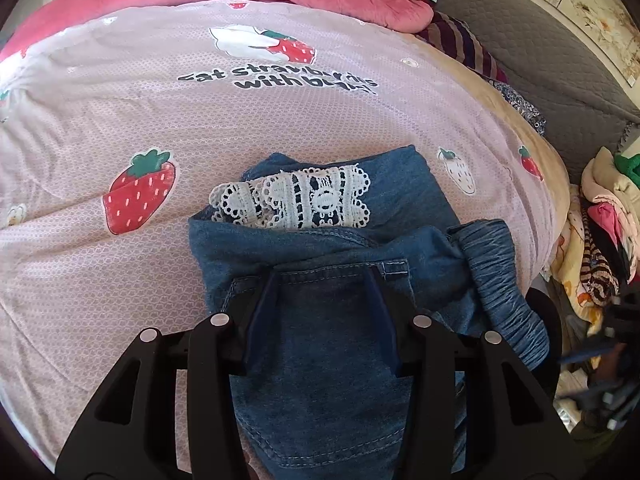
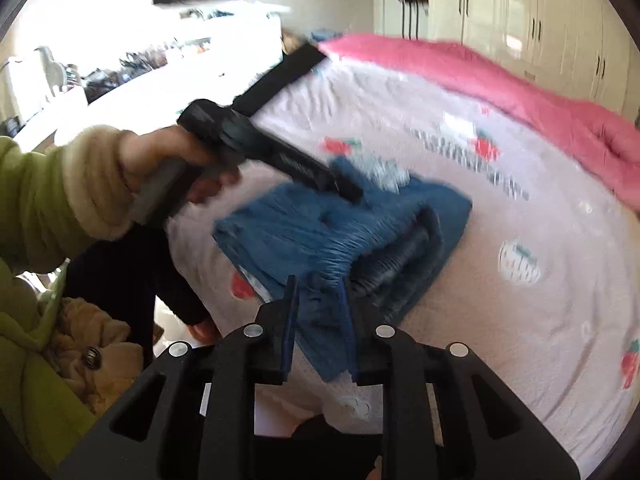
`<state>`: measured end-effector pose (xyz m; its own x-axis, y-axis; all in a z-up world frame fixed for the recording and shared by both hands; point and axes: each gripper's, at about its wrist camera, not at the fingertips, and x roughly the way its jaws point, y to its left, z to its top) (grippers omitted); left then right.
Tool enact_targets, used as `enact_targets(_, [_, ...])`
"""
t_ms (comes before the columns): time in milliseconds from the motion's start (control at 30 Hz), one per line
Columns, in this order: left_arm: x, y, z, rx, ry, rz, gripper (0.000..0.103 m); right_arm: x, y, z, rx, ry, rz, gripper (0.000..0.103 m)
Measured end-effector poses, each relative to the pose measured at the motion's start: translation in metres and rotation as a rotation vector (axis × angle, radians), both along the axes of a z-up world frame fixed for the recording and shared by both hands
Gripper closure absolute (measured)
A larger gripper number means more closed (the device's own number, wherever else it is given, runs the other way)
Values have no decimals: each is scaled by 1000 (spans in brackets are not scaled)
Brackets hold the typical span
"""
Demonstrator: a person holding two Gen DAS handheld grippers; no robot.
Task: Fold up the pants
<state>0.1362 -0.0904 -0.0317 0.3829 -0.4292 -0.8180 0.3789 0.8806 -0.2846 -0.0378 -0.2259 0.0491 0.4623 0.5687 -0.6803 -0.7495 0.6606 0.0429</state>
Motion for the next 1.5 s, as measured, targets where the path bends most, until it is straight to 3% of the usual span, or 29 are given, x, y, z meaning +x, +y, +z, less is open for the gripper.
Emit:
enact_targets(33, [0, 0, 0, -2, 0, 1, 66, -7, 5, 5, 18, -22, 26, 68])
enact_targets(100, [0, 0, 0, -3, 0, 4, 66, -19, 25, 9, 2, -82, 95, 56])
enact_targets(200, [-1, -1, 1, 3, -5, 3, 66, -23, 60, -1, -73, -117, 189, 56])
enact_targets(333, [-1, -1, 1, 6, -9, 3, 66, -13, 108, -25, -184, -163, 232, 57])
enact_targets(400, [0, -1, 1, 5, -9, 0, 66, -11, 124, -36, -233, -216, 255, 59])
enact_targets(467, [0, -1, 1, 2, -7, -3, 66, -7, 135, -48, -270, -231, 275, 72])
enact_targets(500, [0, 0, 1, 1, -7, -5, 66, -5, 139, -52, -281, -215, 279, 90])
enact_targets(700, [1, 3, 0, -19, -3, -10, 66, -12, 137, -65, -277, -135, 337, 100])
enact_targets(967, [4, 4, -2, -33, -3, -1, 66, 0, 131, -90, -219, -44, 279, 100])
enact_targets(1067, [3, 3, -1, -29, -4, -1, 65, 8, 120, -91, -136, 31, 233, 100])
enact_targets(1167, [3, 3, -1, -26, -7, -4, 65, 11, 106, -71, -36, 86, 184, 98])
enact_targets(1267, [4, 4, -1, -32, -7, -2, 65, 7, 83, -38, 73, 43, 117, 96])
enact_targets(1333, [4, 5, -1, -37, -7, 3, 65, 11, 62, -17, 142, 9, 30, 86])
enact_targets(1400, [3, 5, -2, -38, -9, 6, 65, 17, 49, -7, 144, -19, -44, 84])
enact_targets(1500, [2, 5, -2, -39, -12, 11, 65, 34, 37, -13, 119, 13, -133, 84])
